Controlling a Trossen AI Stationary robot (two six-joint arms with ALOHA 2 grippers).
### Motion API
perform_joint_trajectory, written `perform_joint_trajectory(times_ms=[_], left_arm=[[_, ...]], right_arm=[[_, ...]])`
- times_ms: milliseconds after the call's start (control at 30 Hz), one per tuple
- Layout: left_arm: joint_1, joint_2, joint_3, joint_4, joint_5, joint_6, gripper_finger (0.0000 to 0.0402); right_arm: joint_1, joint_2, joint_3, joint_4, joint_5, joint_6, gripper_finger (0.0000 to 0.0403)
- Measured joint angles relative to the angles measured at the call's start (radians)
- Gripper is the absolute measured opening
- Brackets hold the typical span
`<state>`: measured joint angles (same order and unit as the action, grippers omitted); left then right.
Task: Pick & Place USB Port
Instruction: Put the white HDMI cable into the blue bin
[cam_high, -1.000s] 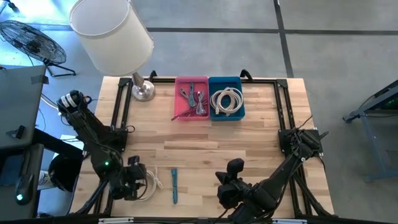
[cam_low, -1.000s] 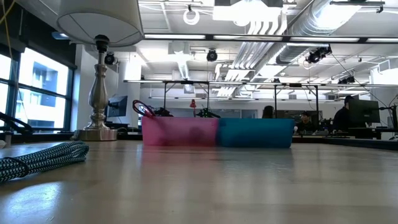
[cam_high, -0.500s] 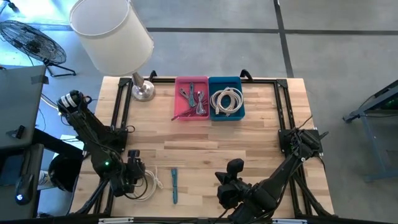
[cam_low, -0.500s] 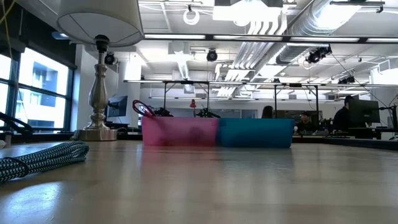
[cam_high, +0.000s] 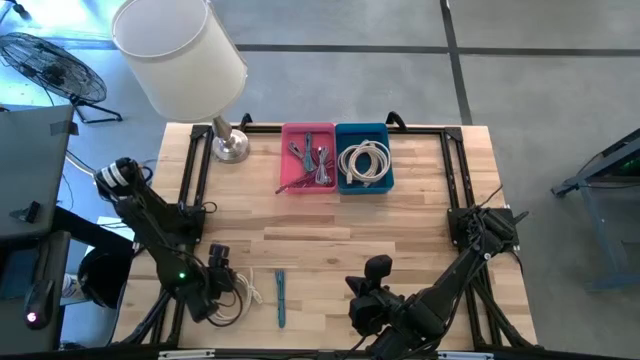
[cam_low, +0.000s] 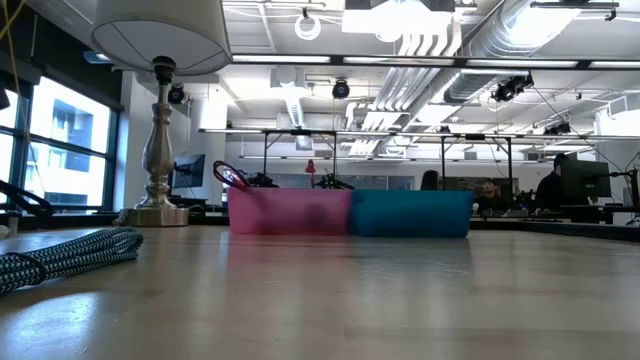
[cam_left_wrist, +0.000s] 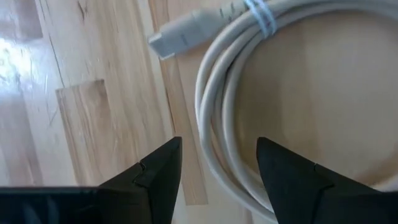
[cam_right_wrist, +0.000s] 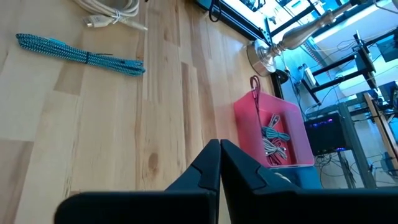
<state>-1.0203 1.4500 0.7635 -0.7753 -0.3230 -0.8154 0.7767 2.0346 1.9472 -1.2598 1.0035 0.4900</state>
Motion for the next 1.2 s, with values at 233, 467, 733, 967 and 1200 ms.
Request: perform_joint_trajectory(times_ms=[233,467,733,967,1200], left_arm=[[0.07,0.096,0.004,0.005,0.034,0.018,0.0185],[0.135,0.107,0.018,0.014,0.078,0.055,0.003],[0.121,0.104,0.188,-0.208,-0.043,0.027,0.0033],[0.102,0.103,0.481,-0.379,-0.301,0.057,0.0033],[-0.021,0.102,0.594,-0.387,-0.854,0.135,0.0033]], right_arm=[[-0.014,0.0,0.0,0.011,-0.027,0.001,0.0001],[-0.018,0.0,0.0,0.016,-0.049,0.001,0.0002],[-0.017,0.0,0.0,0.014,-0.032,-0.004,0.0001],[-0.016,0.0,0.0,0.007,0.052,-0.019,0.0001],[0.046,0.0,0.0,-0.068,0.387,0.09,0.0001]])
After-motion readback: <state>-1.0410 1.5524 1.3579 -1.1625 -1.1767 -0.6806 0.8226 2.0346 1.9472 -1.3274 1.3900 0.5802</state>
